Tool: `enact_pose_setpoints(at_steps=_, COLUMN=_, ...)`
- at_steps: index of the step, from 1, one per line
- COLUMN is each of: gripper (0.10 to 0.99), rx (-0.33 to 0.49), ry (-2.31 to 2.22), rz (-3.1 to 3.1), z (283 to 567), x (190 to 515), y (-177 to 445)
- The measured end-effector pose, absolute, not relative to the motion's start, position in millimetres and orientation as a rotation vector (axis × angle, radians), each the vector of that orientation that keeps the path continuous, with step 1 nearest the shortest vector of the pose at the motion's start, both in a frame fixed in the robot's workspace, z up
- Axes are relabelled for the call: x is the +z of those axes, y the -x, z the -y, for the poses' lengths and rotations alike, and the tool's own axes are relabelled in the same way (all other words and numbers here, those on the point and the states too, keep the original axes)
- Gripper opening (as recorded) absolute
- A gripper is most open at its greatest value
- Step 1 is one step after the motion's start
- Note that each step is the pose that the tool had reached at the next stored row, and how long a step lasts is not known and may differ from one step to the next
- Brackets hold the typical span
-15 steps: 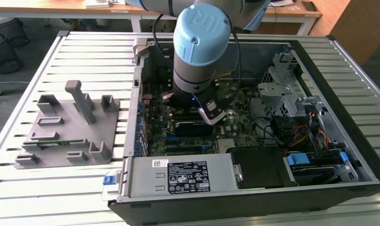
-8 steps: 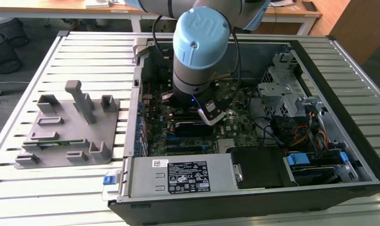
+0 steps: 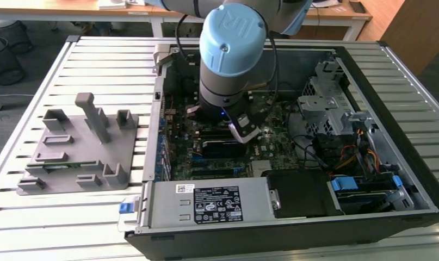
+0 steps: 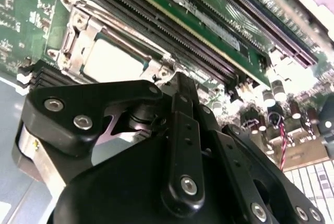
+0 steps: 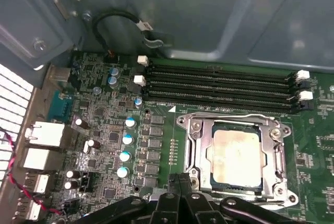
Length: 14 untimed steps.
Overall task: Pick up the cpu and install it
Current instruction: 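Install the second cpu locking lever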
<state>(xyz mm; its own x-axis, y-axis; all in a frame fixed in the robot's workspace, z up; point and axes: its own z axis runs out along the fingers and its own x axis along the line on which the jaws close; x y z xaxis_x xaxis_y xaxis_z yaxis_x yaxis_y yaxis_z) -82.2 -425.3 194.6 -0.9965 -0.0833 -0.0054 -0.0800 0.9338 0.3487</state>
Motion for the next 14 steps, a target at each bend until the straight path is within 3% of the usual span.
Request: enact_pose_setpoints(at_steps=14, gripper=0.106, rx=-0.555, ry=-0.130, rz=3.080, z=425.2, x=204.8, y=82.2)
